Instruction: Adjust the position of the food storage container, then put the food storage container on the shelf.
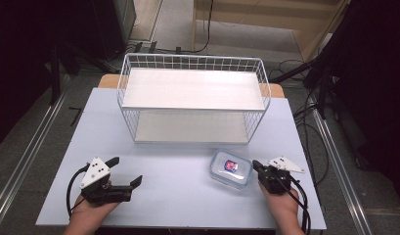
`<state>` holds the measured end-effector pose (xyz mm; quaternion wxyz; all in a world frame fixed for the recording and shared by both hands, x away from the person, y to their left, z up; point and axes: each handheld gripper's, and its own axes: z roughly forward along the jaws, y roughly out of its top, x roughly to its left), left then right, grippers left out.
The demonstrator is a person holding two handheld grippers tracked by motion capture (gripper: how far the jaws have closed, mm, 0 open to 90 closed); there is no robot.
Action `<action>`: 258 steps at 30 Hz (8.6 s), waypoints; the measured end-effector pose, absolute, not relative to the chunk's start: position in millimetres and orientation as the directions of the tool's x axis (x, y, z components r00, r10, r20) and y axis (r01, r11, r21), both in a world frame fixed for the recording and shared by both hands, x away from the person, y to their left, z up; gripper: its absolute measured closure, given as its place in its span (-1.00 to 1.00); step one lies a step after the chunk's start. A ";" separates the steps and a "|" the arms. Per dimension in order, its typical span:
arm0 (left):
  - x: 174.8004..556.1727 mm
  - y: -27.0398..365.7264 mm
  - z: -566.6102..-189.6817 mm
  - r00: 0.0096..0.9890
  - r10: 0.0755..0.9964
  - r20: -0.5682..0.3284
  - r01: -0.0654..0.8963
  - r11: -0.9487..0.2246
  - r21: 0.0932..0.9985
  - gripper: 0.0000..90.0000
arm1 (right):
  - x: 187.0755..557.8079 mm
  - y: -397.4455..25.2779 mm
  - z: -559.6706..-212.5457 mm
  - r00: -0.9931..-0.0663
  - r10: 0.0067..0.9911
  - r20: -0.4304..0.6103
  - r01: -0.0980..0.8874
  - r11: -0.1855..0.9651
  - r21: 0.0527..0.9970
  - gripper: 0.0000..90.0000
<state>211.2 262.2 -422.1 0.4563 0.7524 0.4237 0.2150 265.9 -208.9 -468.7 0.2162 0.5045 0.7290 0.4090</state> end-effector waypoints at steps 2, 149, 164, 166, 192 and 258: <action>211.6 260.2 -424.0 0.551 0.832 -0.065 0.449 -0.230 0.863 -0.86 | 268.1 -197.2 -468.8 -0.426 0.899 0.099 0.551 0.171 0.817 1.00; 233.2 193.8 -459.8 0.573 0.694 -0.436 0.666 -0.084 0.741 -0.40 | 241.8 -98.2 -463.2 -0.540 0.725 0.428 0.674 0.067 0.736 -0.49; 238.0 186.7 -472.0 0.546 0.645 -0.534 0.736 -0.065 0.674 -0.52 | 238.6 -106.2 -471.5 -0.528 0.693 0.491 0.716 0.052 0.697 -0.55; 238.6 185.6 -473.1 0.547 0.629 -0.552 0.746 -0.067 0.662 -0.52 | 238.0 -105.1 -472.0 -0.533 0.688 0.493 0.719 0.061 0.692 -0.56; 238.2 187.5 -470.5 0.542 0.621 -0.566 0.751 -0.055 0.658 -0.31 | 239.7 -117.5 -483.2 -0.475 0.576 0.666 0.808 -0.015 0.589 -0.24; 224.1 188.8 -458.1 0.610 0.639 -0.469 0.653 -0.070 0.754 0.15 | 237.4 -123.5 -469.8 -0.523 0.589 0.616 0.762 0.000 0.647 0.12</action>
